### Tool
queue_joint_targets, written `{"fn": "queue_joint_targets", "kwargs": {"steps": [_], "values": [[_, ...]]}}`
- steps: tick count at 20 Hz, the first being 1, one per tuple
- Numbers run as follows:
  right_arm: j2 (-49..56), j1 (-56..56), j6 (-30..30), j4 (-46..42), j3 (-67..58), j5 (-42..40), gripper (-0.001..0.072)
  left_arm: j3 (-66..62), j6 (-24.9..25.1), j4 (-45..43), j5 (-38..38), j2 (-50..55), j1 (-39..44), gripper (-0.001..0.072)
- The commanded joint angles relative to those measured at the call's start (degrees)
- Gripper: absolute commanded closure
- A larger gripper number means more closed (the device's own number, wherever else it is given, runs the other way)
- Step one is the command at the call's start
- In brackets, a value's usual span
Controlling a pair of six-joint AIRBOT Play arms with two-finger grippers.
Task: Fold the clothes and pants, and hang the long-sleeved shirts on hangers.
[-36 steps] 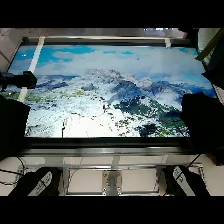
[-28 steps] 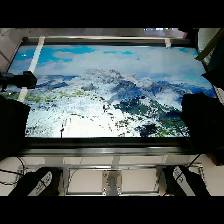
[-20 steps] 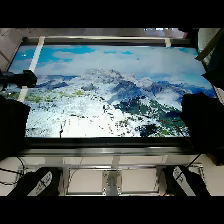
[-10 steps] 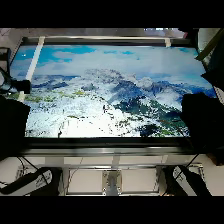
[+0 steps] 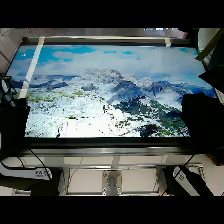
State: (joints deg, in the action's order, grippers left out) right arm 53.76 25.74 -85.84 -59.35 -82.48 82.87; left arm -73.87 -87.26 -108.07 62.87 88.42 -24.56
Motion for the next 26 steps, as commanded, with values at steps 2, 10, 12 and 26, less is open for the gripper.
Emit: {"fn": "queue_joint_targets", "kwargs": {"steps": [2,10,12,26], "values": [[0.68,-0.07,-0.11,0.09,0.13,0.04,0.0236,-0.02,0.00,-0.13,-6.05,3.72,-2.34,0.0007],[0.68,-0.07,-0.22,0.15,0.13,0.04,0.0235,-0.02,0.22,-0.35,-7.91,6.01,-3.82,0.0686],[0.68,-0.07,-0.22,0.15,0.13,0.04,0.0235,-0.31,0.22,-0.26,-4.46,5.46,-3.56,0.0686],[0.63,-0.04,6.27,-5.60,0.11,0.15,0.0236,-3.21,5.62,45.59,-5.11,-15.19,30.82,0.0687]]}}
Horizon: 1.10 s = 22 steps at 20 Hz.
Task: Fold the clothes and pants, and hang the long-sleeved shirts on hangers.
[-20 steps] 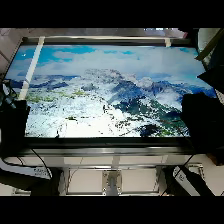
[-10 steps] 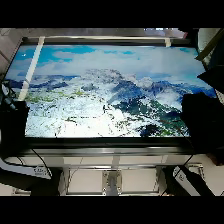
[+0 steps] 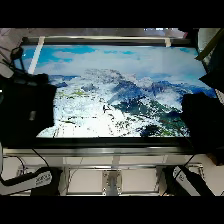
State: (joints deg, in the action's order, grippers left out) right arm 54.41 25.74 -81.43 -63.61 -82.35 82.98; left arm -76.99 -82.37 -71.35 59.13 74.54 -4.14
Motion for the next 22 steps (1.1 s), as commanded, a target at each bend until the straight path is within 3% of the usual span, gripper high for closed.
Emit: {"fn": "queue_joint_targets", "kwargs": {"steps": [1,4,8,9,11,12,14,17,19,22], "values": [[-0.02,-0.04,1.88,-1.33,0.00,0.04,0.0235,-0.09,0.33,8.87,-2.34,-0.24,14.99,0.0687],[-0.02,-0.04,3.02,-1.33,0.00,0.09,0.0236,-0.09,0.04,8.94,-12.41,5.11,29.22,0.0687],[-0.02,-0.04,3.15,-1.46,0.02,0.07,0.0236,-0.09,0.11,12.98,-42.21,12.44,41.64,0.0686],[-0.02,-0.04,3.37,-1.88,0.11,-0.11,0.0236,-0.11,0.13,12.87,-48.87,13.05,42.73,0.0656],[-0.02,-0.04,7.08,-4.94,0.74,-0.68,0.0236,-0.48,0.13,12.87,-54.01,12.26,41.03,0.0242],[-0.02,-0.04,7.21,-7.21,1.36,-1.90,0.0235,-0.55,0.15,12.85,-52.37,10.97,38.16,0.0208],[-0.02,-0.04,7.23,-8.04,3.74,-3.52,0.0234,-0.55,0.35,12.63,-43.08,7.41,29.92,0.0208],[-0.85,-0.07,9.51,-4.04,13.88,-5.64,0.0234,-0.55,0.33,12.66,-18.47,1.81,11.85,0.0224],[-3.17,-0.07,11.43,1.97,25.46,-10.60,0.0229,1.03,0.35,12.70,-4.42,-0.81,-0.15,0.0224],[-7.30,-0.07,12.66,17.35,44.46,-17.92,0.0218,13.60,4.00,12.70,1.36,-9.68,-13.40,0.0224]]}}
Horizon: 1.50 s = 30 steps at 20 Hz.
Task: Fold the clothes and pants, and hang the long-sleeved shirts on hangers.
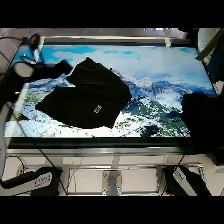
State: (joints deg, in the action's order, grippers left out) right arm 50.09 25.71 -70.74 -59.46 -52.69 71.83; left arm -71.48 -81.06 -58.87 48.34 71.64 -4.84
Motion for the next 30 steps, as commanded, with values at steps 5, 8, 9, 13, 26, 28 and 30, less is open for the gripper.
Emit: {"fn": "queue_joint_targets", "kwargs": {"steps": [5,8,9,13,26,28,30], "values": [[-3.43,-9.77,7.41,35.80,32.37,-16.24,0.0220,35.67,4.00,0.22,-0.37,-24.50,-26.64,0.0223],[-0.68,-24.17,7.02,38.56,32.59,-25.53,0.0220,38.12,4.00,0.46,-1.57,-23.96,-31.85,0.0223],[1.01,-28.98,6.05,40.54,32.59,-29.64,0.0220,38.01,4.00,0.66,-2.25,-22.56,-32.57,0.0223],[13.62,-44.22,7.80,50.64,30.21,-34.36,0.0214,37.22,4.02,2.67,-2.86,-13.00,-32.87,0.0223],[38.45,-54.01,10.38,61.33,12.68,-34.05,0.0178,25.88,11.63,6.10,-3.80,4.15,-32.74,0.0220],[38.56,-54.03,10.34,61.31,12.70,-34.01,0.0183,25.24,12.13,6.36,-3.80,5.16,-32.74,0.0220],[38.91,-54.40,10.25,61.75,12.70,-33.33,0.0243,25.18,12.15,6.67,-3.85,5.88,-32.52,0.0220]]}}
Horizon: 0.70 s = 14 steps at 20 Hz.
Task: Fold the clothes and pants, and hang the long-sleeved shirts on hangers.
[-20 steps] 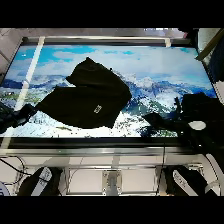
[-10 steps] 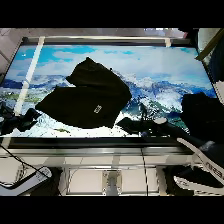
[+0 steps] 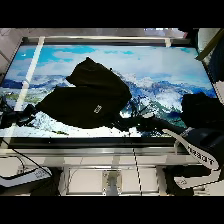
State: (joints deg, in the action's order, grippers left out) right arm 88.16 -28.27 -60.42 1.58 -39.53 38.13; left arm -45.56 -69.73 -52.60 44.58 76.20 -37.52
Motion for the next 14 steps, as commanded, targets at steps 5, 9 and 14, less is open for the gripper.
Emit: {"fn": "queue_joint_targets", "kwargs": {"steps": [5,9,14], "values": [[0.59,-2.40,1.62,0.68,-0.46,1.33,0.0682,-0.76,0.79,0.46,-0.72,3.54,2.27,0.0221],[-2.43,3.56,1.55,-5.01,-0.44,10.01,0.0682,-0.83,0.79,2.82,-1.42,3.58,3.28,0.0221],[-13.33,20.83,-5.03,-20.33,-0.46,18.01,0.0682,-1.03,0.81,8.72,-0.17,2.62,3.13,0.0222]]}}
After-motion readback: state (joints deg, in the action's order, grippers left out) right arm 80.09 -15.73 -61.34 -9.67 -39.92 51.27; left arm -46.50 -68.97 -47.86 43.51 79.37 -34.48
